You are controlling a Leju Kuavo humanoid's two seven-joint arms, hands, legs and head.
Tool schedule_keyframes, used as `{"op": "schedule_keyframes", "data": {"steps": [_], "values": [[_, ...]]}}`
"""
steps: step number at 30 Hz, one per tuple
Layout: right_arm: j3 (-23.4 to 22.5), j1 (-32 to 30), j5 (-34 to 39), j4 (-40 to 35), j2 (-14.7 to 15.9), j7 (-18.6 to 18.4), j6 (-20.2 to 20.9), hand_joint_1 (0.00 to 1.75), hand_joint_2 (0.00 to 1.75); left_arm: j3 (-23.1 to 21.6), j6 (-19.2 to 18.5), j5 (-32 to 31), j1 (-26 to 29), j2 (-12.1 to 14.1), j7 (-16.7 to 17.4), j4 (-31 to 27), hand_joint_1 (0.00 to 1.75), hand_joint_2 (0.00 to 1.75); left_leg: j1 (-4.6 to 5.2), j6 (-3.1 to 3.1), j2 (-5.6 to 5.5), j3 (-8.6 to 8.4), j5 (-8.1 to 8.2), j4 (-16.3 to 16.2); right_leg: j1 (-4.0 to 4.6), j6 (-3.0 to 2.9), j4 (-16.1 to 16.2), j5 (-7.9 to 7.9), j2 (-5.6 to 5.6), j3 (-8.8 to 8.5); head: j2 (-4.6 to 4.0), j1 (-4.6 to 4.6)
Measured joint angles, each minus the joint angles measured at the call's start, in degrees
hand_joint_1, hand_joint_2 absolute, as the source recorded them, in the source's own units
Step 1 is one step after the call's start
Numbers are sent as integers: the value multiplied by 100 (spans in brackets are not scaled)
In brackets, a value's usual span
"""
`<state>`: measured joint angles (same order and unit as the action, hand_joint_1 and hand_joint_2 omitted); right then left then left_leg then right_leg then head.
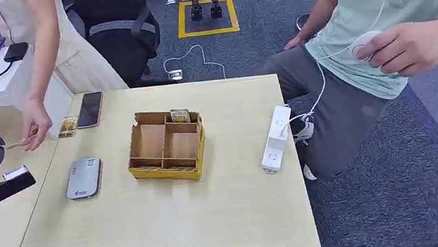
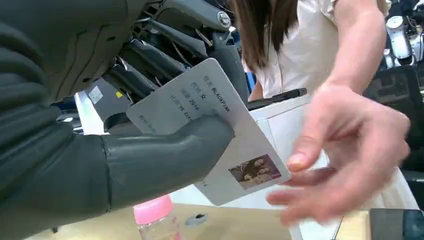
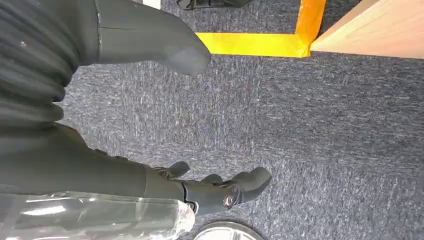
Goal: Pass the card to the sensor for recognition and then transmit it.
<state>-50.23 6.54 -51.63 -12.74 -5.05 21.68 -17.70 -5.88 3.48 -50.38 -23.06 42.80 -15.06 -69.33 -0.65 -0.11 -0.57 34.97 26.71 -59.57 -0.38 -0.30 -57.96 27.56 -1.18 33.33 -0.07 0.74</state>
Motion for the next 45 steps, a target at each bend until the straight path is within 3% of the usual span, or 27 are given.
{"op": "schedule_keyframes", "data": {"steps": [2, 10, 19, 20, 30, 35, 45], "values": [[0, 0, 0, 0, 0, 2, 0, 0, 175, 0, 0, 2, 0, 0, -4, 2, 161, 175, 0, 0, 0, 0, 0, 0, 0, 0, 0, 0, 0, 0, 0, 0], [0, 0, -17, 0, 0, 2, -2, 0, 175, 0, 105, -4, 60, -2, -57, 7, 175, 175, 0, 0, 0, 0, 0, 0, 0, 0, 0, 0, 0, -1, 0, 0], [-2, 3, -24, 0, 0, 2, -4, 0, 175, 2, 884, -341, 584, -149, -65, -70, 175, 175, 2, 0, 0, 0, 1, 0, -1, 0, 0, 1, 0, 0, 0, 2], [-2, 3, -33, 0, 0, 2, -4, 0, 0, 2, 1019, -470, 710, -199, -30, -96, 175, 175, 2, 0, 2, 0, 1, 0, -1, 0, 1, 1, -2, 0, 0, -2], [-39, 3, -28, 0, 0, 2, -59, 0, 0, 88, 1898, -1327, 1670, -807, 173, -146, 175, 175, 4, 1, -1, 1, 2, 0, -4, 3, 1, 2, 2, -2, 0, 0], [-66, 2, -35, 0, 0, -31, -79, 0, 0, 153, 2401, -1670, 1994, -1275, 325, -146, 169, 175, 4, 2, -7, 1, 3, 0, -4, 4, 2, 3, 8, -3, 0, -2], [-103, 6, -72, 0, -4, -31, -92, 0, 0, 300, 2741, -1821, 2032, -1952, 341, -22, 175, 175, 3, 2, -10, 2, 3, 0, -3, 4, 2, 3, 15, -4, 0, 0]]}}
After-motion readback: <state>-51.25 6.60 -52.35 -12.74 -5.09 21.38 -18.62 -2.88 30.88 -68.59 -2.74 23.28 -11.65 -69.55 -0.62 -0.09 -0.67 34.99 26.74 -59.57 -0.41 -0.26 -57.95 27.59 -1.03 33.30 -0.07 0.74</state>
